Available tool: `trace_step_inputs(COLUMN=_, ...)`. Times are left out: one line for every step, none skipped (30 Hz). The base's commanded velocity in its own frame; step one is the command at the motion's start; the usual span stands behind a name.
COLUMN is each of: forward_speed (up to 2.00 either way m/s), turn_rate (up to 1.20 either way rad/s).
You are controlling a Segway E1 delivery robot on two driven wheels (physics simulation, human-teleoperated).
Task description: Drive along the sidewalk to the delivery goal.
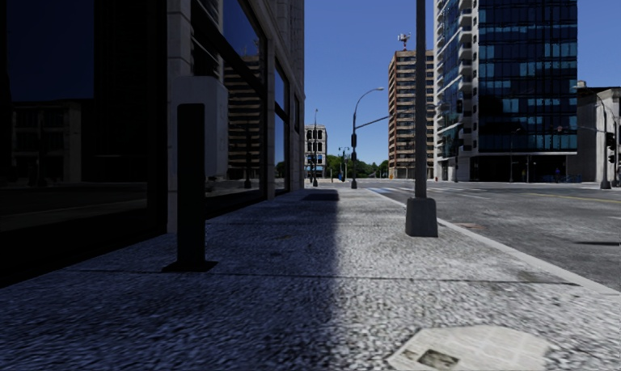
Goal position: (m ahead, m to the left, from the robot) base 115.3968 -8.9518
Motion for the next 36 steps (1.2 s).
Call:
trace_step_inputs(forward_speed=2.0, turn_rate=0.0)
trace_step_inputs(forward_speed=2.0, turn_rate=0.0)
trace_step_inputs(forward_speed=2.0, turn_rate=0.0)
trace_step_inputs(forward_speed=2.0, turn_rate=0.0)
trace_step_inputs(forward_speed=2.0, turn_rate=0.0)
trace_step_inputs(forward_speed=2.0, turn_rate=0.0)
trace_step_inputs(forward_speed=2.0, turn_rate=0.0)
trace_step_inputs(forward_speed=2.0, turn_rate=0.0)
trace_step_inputs(forward_speed=2.0, turn_rate=0.0)
trace_step_inputs(forward_speed=2.0, turn_rate=0.0)
trace_step_inputs(forward_speed=2.0, turn_rate=0.0)
trace_step_inputs(forward_speed=2.0, turn_rate=0.0)
trace_step_inputs(forward_speed=2.0, turn_rate=0.0)
trace_step_inputs(forward_speed=2.0, turn_rate=0.0)
trace_step_inputs(forward_speed=2.0, turn_rate=0.0)
trace_step_inputs(forward_speed=2.0, turn_rate=0.0)
trace_step_inputs(forward_speed=2.0, turn_rate=0.0)
trace_step_inputs(forward_speed=2.0, turn_rate=0.0)
trace_step_inputs(forward_speed=2.0, turn_rate=0.0)
trace_step_inputs(forward_speed=2.0, turn_rate=0.0)
trace_step_inputs(forward_speed=2.0, turn_rate=-0.07)
trace_step_inputs(forward_speed=2.0, turn_rate=-0.22)
trace_step_inputs(forward_speed=2.0, turn_rate=-0.3)
trace_step_inputs(forward_speed=2.0, turn_rate=-0.3)
trace_step_inputs(forward_speed=2.0, turn_rate=-0.32)
trace_step_inputs(forward_speed=2.0, turn_rate=-0.33)
trace_step_inputs(forward_speed=2.0, turn_rate=-0.33)
trace_step_inputs(forward_speed=2.0, turn_rate=-0.33)
trace_step_inputs(forward_speed=2.0, turn_rate=-0.33)
trace_step_inputs(forward_speed=2.0, turn_rate=-0.33)
trace_step_inputs(forward_speed=2.0, turn_rate=-0.29)
trace_step_inputs(forward_speed=2.0, turn_rate=-0.29)
trace_step_inputs(forward_speed=2.0, turn_rate=-0.14)
trace_step_inputs(forward_speed=2.0, turn_rate=0.0)
trace_step_inputs(forward_speed=2.0, turn_rate=0.0)
trace_step_inputs(forward_speed=2.0, turn_rate=0.0)
